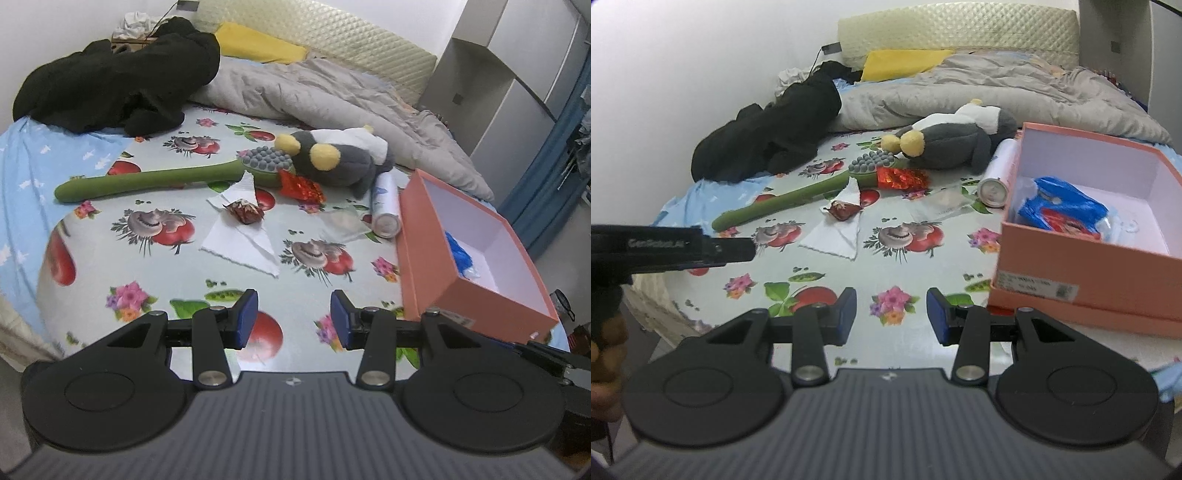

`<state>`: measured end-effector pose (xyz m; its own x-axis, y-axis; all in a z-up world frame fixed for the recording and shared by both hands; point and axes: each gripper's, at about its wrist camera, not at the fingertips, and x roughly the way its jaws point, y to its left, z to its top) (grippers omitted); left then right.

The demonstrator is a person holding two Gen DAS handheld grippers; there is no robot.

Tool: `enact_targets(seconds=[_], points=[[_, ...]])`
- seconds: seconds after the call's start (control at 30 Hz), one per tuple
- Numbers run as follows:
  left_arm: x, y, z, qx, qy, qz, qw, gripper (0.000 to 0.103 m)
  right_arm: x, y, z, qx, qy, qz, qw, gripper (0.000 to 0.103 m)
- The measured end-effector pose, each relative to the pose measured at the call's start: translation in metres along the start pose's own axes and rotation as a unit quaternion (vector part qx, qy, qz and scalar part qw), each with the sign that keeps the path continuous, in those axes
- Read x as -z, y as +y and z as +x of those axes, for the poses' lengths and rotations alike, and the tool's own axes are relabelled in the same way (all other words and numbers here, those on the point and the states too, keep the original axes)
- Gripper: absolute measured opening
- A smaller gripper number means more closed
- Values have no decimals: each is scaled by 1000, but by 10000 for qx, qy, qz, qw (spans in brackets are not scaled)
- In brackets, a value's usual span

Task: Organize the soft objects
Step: 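Move both empty grippers back toward the remaining items on the bed, then grasp the wrapped candy with the left gripper while the right gripper grasps the clear sponge packet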

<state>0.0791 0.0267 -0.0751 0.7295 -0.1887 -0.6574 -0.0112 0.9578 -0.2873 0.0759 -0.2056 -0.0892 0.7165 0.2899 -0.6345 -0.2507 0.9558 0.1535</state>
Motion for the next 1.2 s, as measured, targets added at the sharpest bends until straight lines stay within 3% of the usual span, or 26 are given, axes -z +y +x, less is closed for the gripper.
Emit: enact_targets(seconds=[0.33,0.63,0.93,1.03,1.2], points=[[-39,24,87,-75,82,-76,9999,50,-28,5,76,117,60,-237,9996,45],[-72,35,160,-91,13,-66,9999,58,-54,-7,146,468,-142,-431,9979,45],[-96,44,216,-315,59,18,9995,64,-79,-20,210,841,-215,-510,9949,45],[-100,45,229,-546,-160,9,9984,64,-84,-26,231,933,-198,-413,9946,45],[-101,46,253,-499,-44,163,9986,64,-84,-35,262,1145,-127,-407,9925,45]])
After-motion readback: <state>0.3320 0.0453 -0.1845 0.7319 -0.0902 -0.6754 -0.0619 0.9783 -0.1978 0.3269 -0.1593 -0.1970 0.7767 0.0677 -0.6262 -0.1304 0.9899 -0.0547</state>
